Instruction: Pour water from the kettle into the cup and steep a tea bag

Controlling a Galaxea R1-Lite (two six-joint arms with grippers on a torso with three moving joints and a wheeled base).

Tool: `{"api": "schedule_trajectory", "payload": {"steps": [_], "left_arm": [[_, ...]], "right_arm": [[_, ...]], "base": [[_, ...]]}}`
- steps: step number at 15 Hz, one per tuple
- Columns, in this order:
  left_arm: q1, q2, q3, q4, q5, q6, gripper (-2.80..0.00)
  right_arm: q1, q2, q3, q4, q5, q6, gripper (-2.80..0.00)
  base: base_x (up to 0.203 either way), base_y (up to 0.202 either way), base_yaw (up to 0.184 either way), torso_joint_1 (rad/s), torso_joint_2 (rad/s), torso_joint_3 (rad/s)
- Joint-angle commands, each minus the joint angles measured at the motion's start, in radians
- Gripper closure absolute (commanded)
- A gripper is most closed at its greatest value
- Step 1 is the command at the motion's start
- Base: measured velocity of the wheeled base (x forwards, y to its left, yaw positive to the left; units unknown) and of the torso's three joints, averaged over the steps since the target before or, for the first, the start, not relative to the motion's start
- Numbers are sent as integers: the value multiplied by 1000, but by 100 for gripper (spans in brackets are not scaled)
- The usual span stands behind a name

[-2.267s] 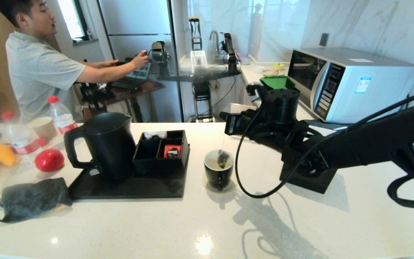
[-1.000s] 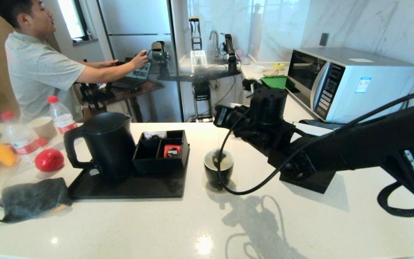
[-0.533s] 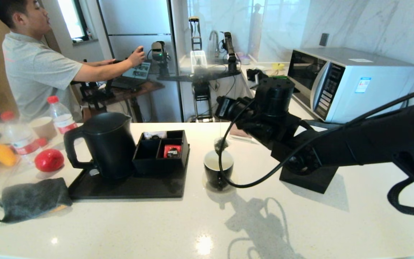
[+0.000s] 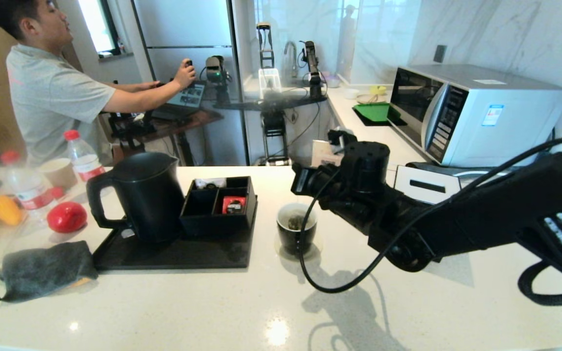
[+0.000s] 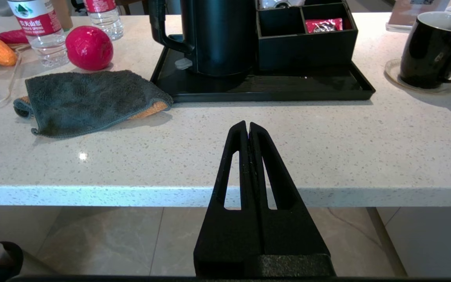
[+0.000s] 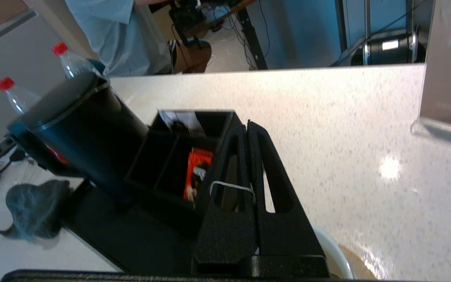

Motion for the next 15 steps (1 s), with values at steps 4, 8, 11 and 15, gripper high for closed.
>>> {"api": "schedule_trajectory", "payload": {"steps": [4,8,11,15], "left_arm": [[0,0,0,0,0,0,0],[0,0,0,0,0,0,0],[0,0,0,0,0,0,0],[0,0,0,0,0,0,0]], "right_arm": [[14,59,114,-122,2,6,0],[2,1,28,-81,2,17,0],[-13,-59,-77,12,2,19,0],[-19,-110,-129,99,-1,17,0]], "base": [[0,0,0,0,0,0],[0,0,0,0,0,0],[0,0,0,0,0,0],[0,0,0,0,0,0]]}}
